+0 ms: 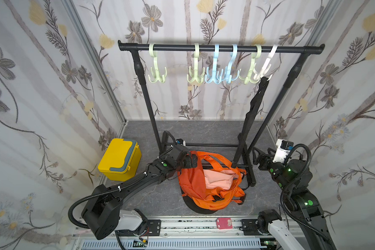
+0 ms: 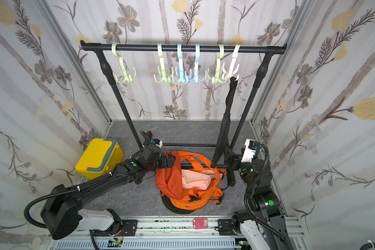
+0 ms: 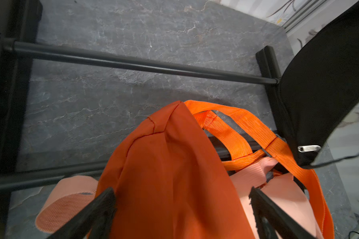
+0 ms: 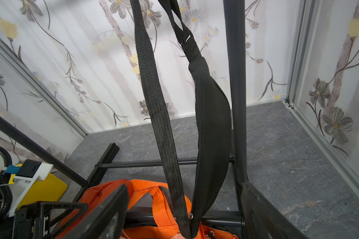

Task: Hang the bag on a hook
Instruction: Pick up the bag from the bag.

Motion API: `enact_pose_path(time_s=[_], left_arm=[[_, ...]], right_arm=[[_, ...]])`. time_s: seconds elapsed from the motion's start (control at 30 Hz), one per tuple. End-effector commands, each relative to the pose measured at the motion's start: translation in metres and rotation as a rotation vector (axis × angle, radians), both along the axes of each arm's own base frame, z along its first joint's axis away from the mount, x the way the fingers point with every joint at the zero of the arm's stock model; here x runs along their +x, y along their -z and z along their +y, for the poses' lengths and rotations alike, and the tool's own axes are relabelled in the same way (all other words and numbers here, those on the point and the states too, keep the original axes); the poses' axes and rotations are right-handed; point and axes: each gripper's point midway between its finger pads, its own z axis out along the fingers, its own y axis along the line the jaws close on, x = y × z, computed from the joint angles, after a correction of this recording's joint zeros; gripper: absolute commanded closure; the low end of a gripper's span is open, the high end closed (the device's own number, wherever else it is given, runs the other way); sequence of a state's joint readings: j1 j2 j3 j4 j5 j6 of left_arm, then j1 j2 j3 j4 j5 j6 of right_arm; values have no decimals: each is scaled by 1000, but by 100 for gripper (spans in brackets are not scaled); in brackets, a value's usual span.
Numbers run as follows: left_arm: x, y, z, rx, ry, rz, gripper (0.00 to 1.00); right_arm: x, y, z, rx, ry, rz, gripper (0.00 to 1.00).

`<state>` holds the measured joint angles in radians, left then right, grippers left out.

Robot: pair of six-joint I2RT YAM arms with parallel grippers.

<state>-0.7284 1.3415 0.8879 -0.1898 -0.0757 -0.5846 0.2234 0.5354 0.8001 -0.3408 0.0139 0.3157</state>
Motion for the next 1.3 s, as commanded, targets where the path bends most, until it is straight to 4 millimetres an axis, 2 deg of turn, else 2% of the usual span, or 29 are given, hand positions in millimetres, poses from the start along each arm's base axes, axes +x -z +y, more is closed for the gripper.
enact_pose_path(time_s=[0.0, 0.1, 0.2, 0.23, 0.3, 0.37, 0.4, 0.47, 0.57, 0.67, 0.73, 0.83, 0.93, 0.97, 1.07, 1.17, 1.23, 1.27], left_arm=[[1, 5, 12, 14, -61, -4, 0], [-2, 17, 12, 39, -55, 17, 9], [-4, 32, 14, 79, -56, 34, 27], [-4, 35, 13, 84, -54, 35, 37], [-1, 34, 13, 103, -50, 22, 65], [5, 12, 8, 99, -28, -27, 95], [7, -2, 4, 82, -4, -64, 100], [10, -46, -3, 26, 33, -170, 100], [4, -109, -12, -57, 119, -305, 100], [-8, -153, -20, -110, 211, -383, 100], [-13, -170, -19, -118, 233, -405, 100], [-18, -188, -14, -119, 234, -434, 100], [-21, -198, -7, -126, 219, -458, 100], [-22, -200, -6, -128, 217, -462, 100], [-24, -201, -3, -135, 210, -465, 100], [-26, -201, -1, -137, 206, -467, 100], [-27, -202, 1, -141, 203, -471, 100], [-28, -202, 2, -141, 202, -472, 100]], right_arm=[[0, 0, 0, 13, 5, -5, 15], [0, 4, 7, 30, -20, -5, 17], [-1, 2, 12, 47, -39, -16, 18], [-2, 1, 13, 51, -41, -22, 18], [-3, -1, 14, 52, -44, -30, 19], [-4, -3, 16, 45, -54, -31, 20], [-5, -5, 17, 36, -59, -35, 20], [-6, -10, 20, 12, -83, -41, 20], [-8, -13, 29, -22, -139, -41, 19], [-7, -6, 46, -48, -231, -22, 18], [-7, 1, 61, -61, -310, -1, 18], [-1, 20, 81, -92, -390, 43, 18], [8, 45, 99, -118, -421, 93, 16], [10, 62, 106, -130, -433, 122, 16], [15, 93, 121, -143, -455, 172, 15], [22, 118, 126, -141, -446, 204, 15], [28, 130, 122, -139, -411, 216, 16], [28, 135, 122, -135, -406, 222, 21]])
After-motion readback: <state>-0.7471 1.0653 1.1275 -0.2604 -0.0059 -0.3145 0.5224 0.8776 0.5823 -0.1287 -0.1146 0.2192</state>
